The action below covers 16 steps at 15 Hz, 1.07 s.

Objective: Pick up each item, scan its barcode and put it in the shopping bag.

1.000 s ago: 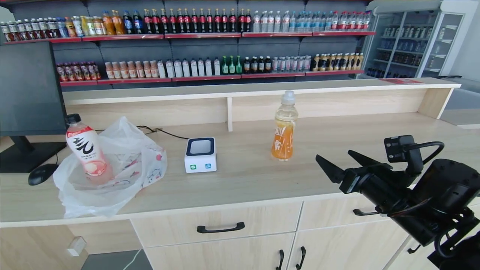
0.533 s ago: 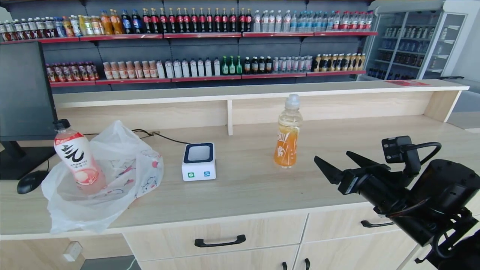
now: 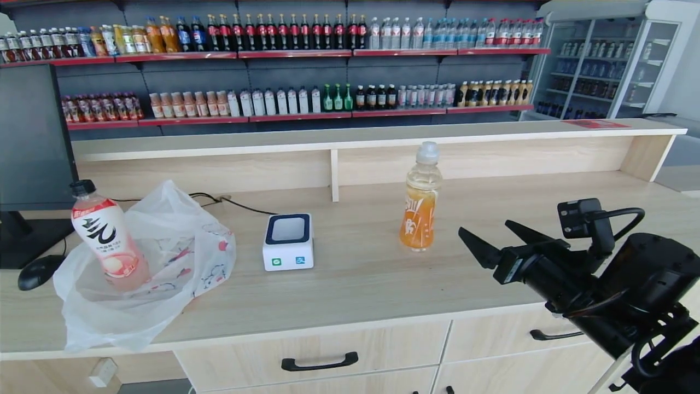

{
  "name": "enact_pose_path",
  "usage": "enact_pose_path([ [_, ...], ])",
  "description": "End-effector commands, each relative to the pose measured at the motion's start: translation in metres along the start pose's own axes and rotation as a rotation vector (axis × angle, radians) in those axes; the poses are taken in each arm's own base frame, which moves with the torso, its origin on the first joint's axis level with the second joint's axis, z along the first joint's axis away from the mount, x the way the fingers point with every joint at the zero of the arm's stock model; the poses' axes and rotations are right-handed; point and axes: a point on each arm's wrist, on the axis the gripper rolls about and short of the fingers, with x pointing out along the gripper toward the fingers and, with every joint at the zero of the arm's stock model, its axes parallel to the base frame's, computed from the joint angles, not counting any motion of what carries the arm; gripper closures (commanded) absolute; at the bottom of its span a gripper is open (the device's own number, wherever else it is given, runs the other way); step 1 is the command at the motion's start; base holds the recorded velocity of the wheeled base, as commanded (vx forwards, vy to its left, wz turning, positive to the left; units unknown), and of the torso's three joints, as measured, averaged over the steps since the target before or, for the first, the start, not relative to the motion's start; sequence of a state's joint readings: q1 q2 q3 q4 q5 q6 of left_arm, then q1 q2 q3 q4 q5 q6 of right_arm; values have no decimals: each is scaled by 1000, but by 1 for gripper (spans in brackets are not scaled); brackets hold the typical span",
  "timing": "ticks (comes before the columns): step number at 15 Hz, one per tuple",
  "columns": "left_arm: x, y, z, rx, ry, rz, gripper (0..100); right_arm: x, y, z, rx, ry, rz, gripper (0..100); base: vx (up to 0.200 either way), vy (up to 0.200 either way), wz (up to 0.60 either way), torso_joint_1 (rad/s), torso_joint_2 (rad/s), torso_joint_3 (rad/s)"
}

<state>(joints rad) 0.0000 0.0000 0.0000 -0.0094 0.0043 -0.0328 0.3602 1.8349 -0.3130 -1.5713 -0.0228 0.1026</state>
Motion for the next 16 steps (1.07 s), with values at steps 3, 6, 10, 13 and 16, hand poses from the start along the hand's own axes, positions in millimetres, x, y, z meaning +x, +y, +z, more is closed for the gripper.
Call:
enact_pose_path([
  [3, 0, 0, 0, 1, 0, 0, 0, -3, 0, -1, 0, 11, -1, 0, 67, 0, 0, 2, 1, 1],
  [6, 0, 0, 0, 1, 0, 0, 0, -3, 0, -1, 0, 11, -1, 0, 0, 0, 0, 0, 0, 0],
  [10, 0, 0, 0, -1, 0, 0, 0, -3, 0, -2, 0, 12, -1, 0, 0, 0, 0, 0, 0, 0],
  [13, 0, 0, 0, 2, 0, -1, 0, 0, 0, -2, 0, 8, -1, 0, 0, 0, 0, 0, 0, 0],
  [16, 0, 0, 0, 4, -1, 0, 0, -3, -6, -3, -1, 18, -23, 0, 0, 0, 600, -1, -1, 2],
])
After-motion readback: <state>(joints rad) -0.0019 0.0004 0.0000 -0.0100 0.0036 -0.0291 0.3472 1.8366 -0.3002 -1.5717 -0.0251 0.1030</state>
